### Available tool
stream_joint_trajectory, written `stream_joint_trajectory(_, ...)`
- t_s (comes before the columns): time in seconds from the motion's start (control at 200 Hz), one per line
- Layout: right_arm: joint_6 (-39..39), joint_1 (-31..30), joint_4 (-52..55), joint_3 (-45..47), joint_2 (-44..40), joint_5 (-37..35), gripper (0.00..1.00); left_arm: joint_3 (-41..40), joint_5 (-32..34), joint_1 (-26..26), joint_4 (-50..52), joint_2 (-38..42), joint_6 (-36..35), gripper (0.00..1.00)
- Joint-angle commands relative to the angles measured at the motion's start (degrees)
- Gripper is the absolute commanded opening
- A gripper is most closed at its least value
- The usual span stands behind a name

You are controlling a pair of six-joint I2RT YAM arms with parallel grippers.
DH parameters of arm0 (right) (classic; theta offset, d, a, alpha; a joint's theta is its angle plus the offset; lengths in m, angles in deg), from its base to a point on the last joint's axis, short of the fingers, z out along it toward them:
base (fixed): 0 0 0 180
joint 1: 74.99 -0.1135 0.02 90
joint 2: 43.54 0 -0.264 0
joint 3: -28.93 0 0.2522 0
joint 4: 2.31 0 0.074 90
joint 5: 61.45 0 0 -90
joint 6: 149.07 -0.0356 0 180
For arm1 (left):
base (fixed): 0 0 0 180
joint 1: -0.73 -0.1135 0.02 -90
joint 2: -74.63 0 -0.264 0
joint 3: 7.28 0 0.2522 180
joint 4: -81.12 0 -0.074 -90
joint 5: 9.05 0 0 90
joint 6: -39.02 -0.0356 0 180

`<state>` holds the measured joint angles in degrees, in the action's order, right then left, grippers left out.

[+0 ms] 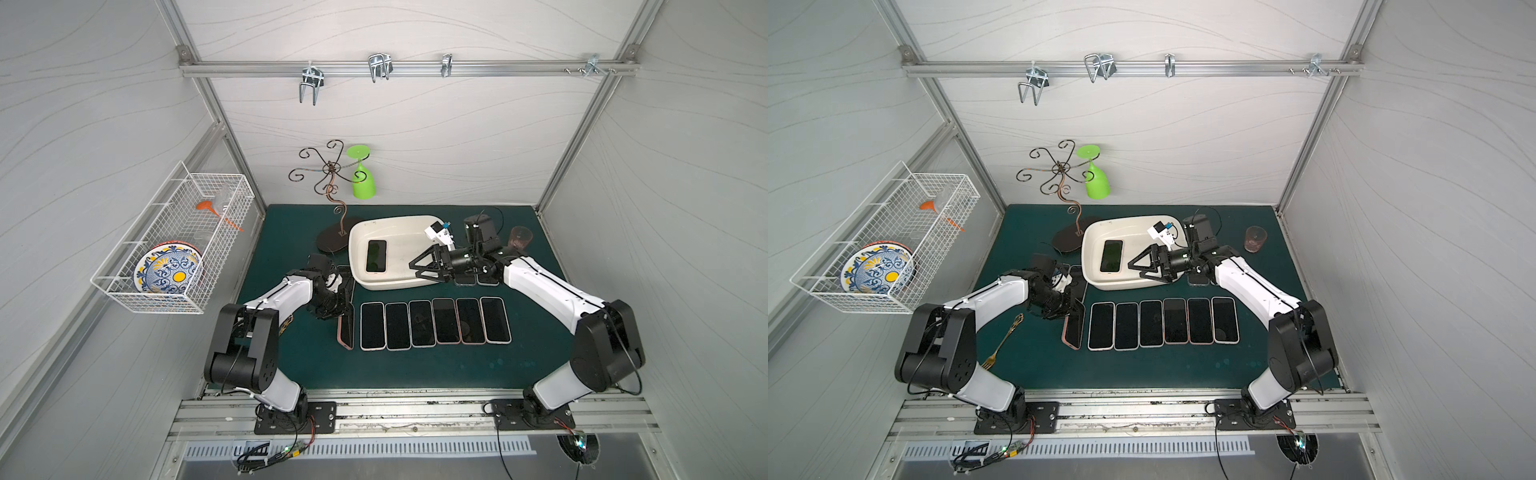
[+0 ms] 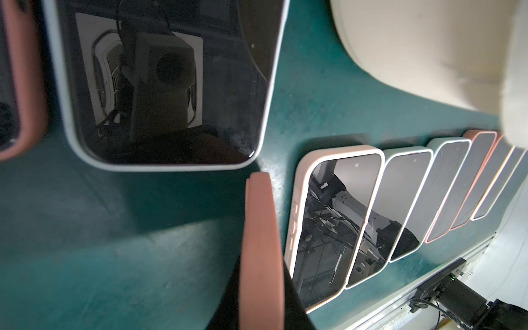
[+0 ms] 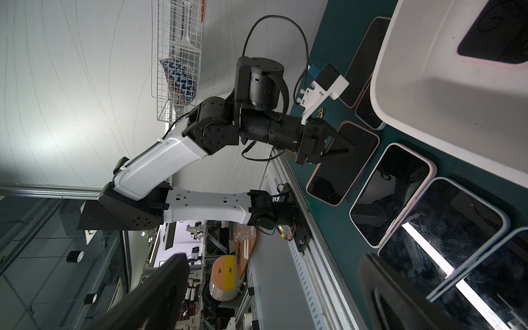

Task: Take the phone out of the storage box
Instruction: Place the phone at the center of the board.

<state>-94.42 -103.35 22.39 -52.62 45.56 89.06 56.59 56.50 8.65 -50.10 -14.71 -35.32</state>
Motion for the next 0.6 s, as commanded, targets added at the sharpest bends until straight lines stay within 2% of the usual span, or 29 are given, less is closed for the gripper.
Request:
stream_joint_trajectory(0.0,1.1,0.4,-0.5,1.1,0.5,0.7,0.99,1.2,-2.7,0.5,-1.2,-1.2,0.4,0.0)
stream_joint_trajectory(0.26,1.1,0.3,-0.3,1.9,0.2,0.2,0.99,1.6,-1.1,1.5,0.1,-2.0,-0.3,0.0)
stream_joint_trajectory(0.595,1.5,0.3,0.5,2.2,-0.6,0.0,0.99,2.3,4.0,1.5,5.5,-2.3,0.3,0.24)
